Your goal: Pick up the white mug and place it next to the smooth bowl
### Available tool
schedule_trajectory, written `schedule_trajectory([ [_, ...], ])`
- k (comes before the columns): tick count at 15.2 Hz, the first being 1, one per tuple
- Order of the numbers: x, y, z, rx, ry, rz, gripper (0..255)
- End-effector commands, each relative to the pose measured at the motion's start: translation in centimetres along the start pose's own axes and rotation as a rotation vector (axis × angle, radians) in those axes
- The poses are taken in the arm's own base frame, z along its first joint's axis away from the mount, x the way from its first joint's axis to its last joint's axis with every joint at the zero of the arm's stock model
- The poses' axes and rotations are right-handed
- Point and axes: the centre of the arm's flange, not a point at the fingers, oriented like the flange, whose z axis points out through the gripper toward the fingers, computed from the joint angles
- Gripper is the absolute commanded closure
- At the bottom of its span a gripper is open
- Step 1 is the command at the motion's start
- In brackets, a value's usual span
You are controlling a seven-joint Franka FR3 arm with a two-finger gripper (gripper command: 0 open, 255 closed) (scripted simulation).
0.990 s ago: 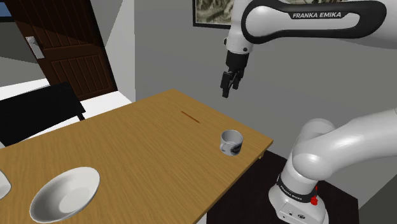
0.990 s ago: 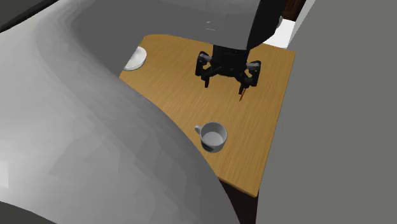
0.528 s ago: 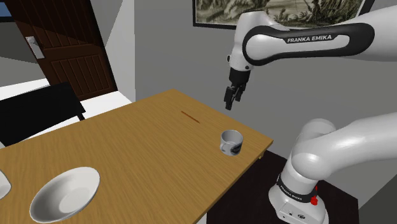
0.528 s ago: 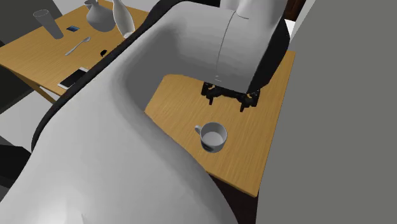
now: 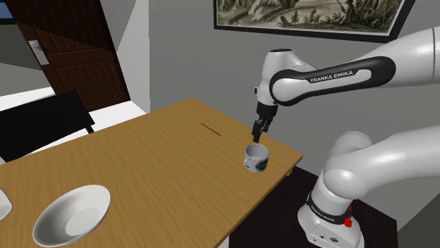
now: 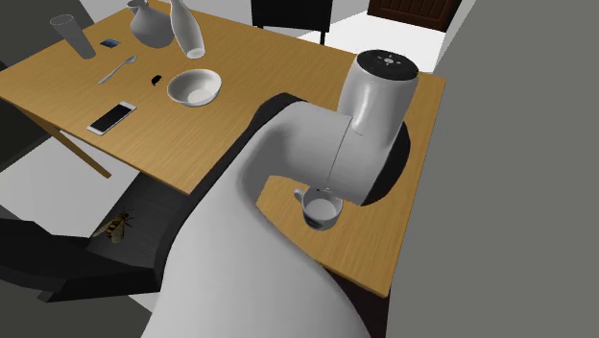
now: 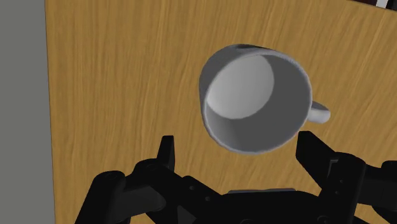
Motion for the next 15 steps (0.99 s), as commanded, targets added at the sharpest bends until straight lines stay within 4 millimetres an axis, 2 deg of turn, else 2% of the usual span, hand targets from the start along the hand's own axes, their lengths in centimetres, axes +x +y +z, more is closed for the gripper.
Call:
schedule_trajectory([
  [1, -0.8, 1.8, 2.6, 0.006, -0.003, 0.034, 0],
  [9, -1.0, 2.0, 7.0, 0.008, -0.004, 0.035, 0],
  [15, -1.0, 2.0, 7.3, 0.008, -0.004, 0.035, 0],
])
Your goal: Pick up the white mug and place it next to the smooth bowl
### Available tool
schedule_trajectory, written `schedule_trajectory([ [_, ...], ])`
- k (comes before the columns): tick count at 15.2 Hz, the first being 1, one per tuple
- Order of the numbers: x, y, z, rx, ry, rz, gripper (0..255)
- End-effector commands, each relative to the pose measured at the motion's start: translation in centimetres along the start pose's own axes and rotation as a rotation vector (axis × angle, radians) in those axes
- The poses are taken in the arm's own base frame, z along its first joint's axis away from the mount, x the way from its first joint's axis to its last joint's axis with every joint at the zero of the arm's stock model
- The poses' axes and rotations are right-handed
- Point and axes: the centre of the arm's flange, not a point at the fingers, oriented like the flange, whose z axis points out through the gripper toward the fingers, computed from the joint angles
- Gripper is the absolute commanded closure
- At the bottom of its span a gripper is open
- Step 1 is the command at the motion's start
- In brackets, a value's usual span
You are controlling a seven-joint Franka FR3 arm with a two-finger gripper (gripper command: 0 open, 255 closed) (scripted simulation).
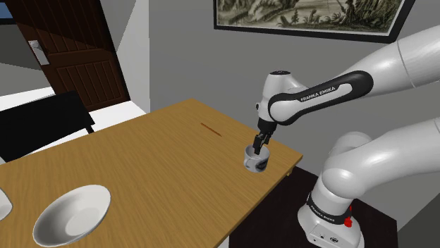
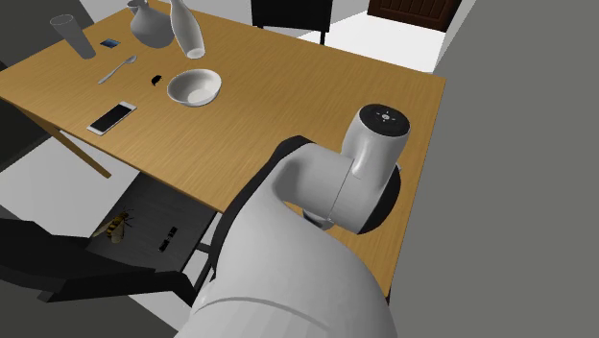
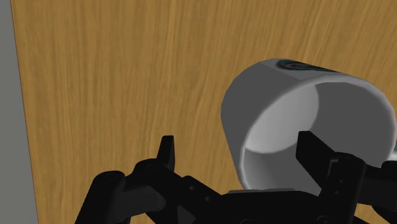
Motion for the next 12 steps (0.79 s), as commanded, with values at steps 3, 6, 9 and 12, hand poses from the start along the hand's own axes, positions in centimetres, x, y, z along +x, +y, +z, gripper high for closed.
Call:
schedule_trajectory([
  [3, 0.00, 0.00, 0.01, 0.000, 0.000, 0.000, 255],
  [6, 0.00, 0.00, 0.01, 0.000, 0.000, 0.000, 255],
  [9, 0.00, 0.00, 0.00, 0.000, 0.000, 0.000, 255],
  [12, 0.00, 0.00, 0.01, 0.000, 0.000, 0.000, 255],
])
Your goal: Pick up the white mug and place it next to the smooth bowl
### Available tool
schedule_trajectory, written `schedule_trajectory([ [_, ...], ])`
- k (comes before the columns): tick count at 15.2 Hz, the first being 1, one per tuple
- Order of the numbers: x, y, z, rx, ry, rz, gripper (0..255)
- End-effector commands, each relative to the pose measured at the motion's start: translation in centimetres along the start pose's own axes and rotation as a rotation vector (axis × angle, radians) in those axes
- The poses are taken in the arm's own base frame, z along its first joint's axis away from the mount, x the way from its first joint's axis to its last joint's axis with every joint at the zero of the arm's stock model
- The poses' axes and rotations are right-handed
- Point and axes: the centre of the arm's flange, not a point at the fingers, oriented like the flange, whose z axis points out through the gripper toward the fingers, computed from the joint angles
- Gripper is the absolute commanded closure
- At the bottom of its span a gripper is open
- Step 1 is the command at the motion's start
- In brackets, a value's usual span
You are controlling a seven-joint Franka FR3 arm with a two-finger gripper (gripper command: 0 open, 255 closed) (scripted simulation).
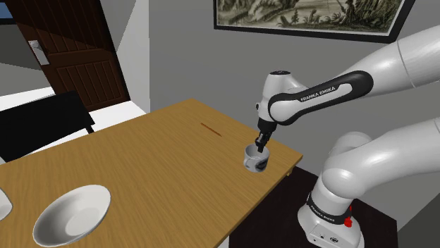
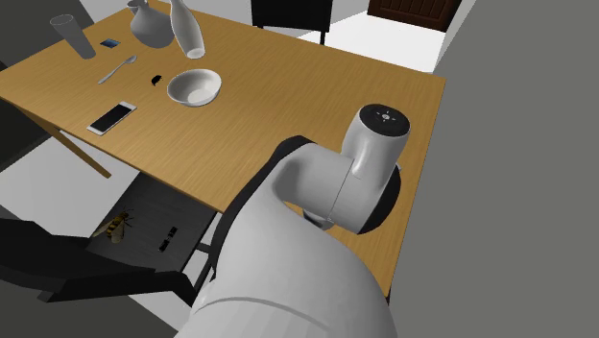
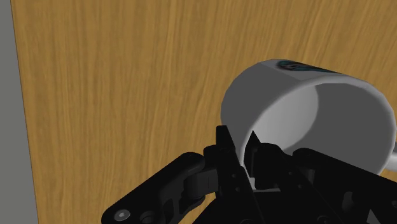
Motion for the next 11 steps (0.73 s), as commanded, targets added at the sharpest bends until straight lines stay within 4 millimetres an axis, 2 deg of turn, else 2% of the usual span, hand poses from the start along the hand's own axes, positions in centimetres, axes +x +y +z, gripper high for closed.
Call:
schedule_trajectory([
  [1, 0.0, 0.0, -0.5, 0.000, 0.000, 0.000, 255],
  [11, 0.3, -0.3, -5.8, 0.000, 0.000, 0.000, 255],
])
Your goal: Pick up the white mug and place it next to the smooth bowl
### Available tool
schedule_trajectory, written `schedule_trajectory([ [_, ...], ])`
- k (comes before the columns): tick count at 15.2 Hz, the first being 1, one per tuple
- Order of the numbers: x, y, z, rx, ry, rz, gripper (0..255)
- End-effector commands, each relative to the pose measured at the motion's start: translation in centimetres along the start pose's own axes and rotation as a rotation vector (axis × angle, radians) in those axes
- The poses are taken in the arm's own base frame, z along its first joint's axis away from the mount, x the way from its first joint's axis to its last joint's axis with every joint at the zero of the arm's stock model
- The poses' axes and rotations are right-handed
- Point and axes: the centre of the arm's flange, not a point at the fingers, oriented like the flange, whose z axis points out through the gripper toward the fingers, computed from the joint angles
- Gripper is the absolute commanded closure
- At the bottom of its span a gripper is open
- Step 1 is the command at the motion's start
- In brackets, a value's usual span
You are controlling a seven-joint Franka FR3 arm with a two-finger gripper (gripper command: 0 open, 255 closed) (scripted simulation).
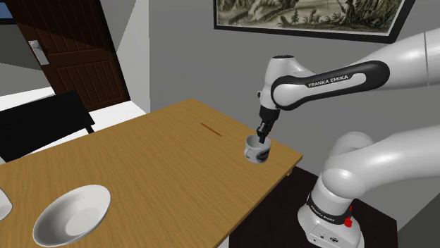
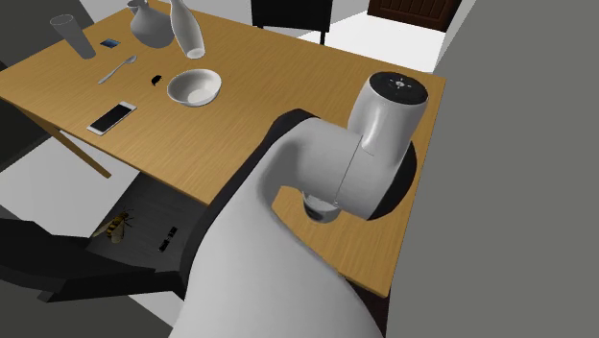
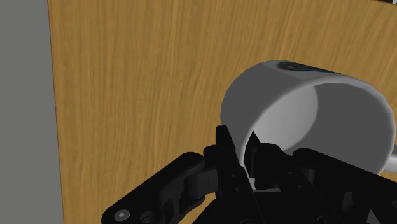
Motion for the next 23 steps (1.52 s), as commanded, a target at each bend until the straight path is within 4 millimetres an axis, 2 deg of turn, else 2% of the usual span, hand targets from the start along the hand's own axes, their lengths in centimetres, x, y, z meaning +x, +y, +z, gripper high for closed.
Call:
schedule_trajectory([
  [1, 0.1, -0.1, -1.1, 0.000, -0.001, 0.000, 255],
  [18, 0.5, -0.6, -9.8, 0.000, -0.001, 0.000, 255],
  [23, 3.5, -6.4, -9.4, 0.000, -0.001, 0.000, 255],
])
